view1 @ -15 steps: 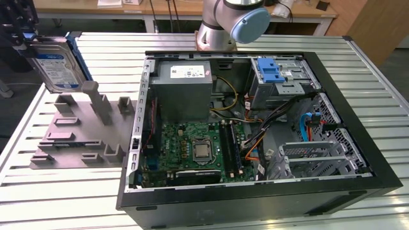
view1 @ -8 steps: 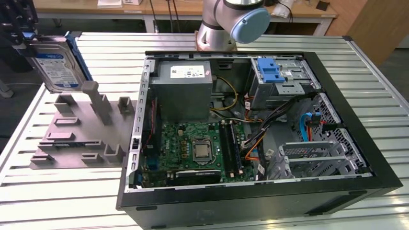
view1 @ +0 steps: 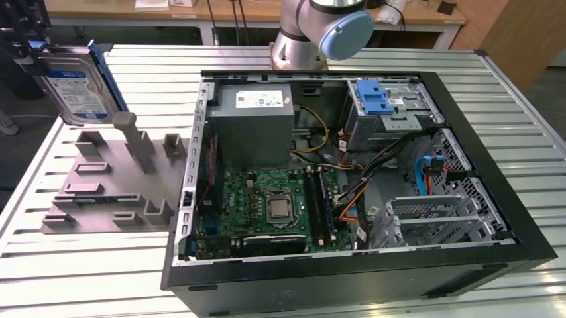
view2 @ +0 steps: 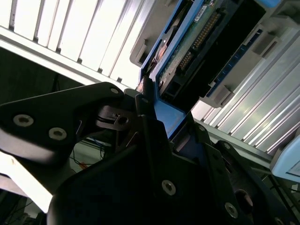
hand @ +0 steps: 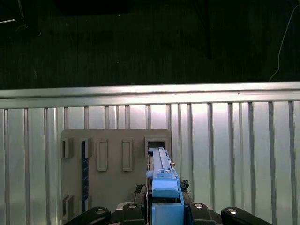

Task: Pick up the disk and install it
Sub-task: 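Pick up the disk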

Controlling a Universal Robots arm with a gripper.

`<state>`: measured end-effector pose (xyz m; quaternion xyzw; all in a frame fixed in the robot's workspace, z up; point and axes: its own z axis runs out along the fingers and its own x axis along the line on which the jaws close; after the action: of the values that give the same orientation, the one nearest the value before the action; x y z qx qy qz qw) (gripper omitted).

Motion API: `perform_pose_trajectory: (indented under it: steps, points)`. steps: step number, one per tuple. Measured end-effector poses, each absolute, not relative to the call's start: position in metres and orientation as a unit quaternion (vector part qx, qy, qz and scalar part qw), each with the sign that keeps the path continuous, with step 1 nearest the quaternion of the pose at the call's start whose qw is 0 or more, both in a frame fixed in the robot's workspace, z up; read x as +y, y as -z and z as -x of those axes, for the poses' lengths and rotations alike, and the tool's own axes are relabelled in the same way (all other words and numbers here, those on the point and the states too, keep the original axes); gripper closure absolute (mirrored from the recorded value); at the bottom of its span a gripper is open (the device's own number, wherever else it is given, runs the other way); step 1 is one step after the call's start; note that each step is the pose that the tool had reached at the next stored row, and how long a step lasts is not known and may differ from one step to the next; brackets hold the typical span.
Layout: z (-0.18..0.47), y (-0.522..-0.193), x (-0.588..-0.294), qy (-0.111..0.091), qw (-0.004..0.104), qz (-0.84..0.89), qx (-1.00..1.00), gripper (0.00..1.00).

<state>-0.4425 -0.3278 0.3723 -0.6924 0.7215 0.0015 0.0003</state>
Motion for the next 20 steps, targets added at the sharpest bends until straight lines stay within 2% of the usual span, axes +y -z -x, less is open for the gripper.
perform_pose_trajectory:
  steps: [20]
  points:
    - [0.442, -0.385, -0.328, -0.001, 0.0, 0.692, 0.721, 0.63]
